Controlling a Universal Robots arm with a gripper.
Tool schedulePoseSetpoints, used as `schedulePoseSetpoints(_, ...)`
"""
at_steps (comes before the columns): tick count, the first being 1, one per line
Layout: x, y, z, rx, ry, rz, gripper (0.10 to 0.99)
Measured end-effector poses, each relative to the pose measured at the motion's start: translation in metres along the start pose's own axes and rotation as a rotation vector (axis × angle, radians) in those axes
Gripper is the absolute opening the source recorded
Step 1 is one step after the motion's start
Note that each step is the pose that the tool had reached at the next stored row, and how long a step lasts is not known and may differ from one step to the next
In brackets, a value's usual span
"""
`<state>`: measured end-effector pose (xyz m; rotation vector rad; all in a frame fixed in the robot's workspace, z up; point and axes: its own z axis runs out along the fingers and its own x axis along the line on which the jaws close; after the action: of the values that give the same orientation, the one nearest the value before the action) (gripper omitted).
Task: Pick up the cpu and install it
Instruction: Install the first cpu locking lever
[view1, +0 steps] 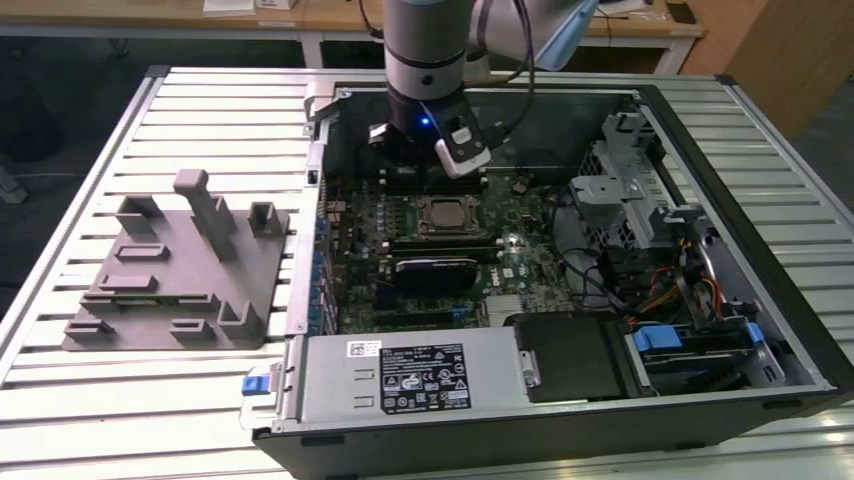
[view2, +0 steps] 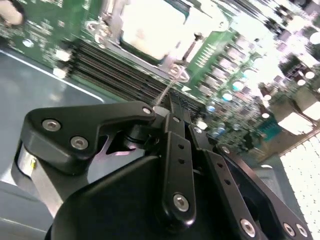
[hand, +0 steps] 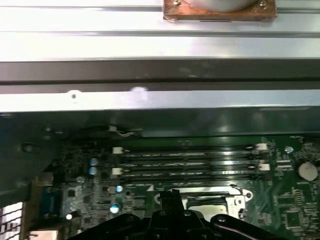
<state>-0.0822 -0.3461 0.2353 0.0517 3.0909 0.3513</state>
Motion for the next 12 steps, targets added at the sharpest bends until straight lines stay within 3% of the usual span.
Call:
schedulePoseSetpoints(5, -0.0126, 0.0003, 0.0004, 0.001, -0.0002, 0.001, 0.106)
schedulePoseSetpoints(12, -0.0127, 0.0001, 0.0016, 0.003, -0.0022, 0.0, 0.106)
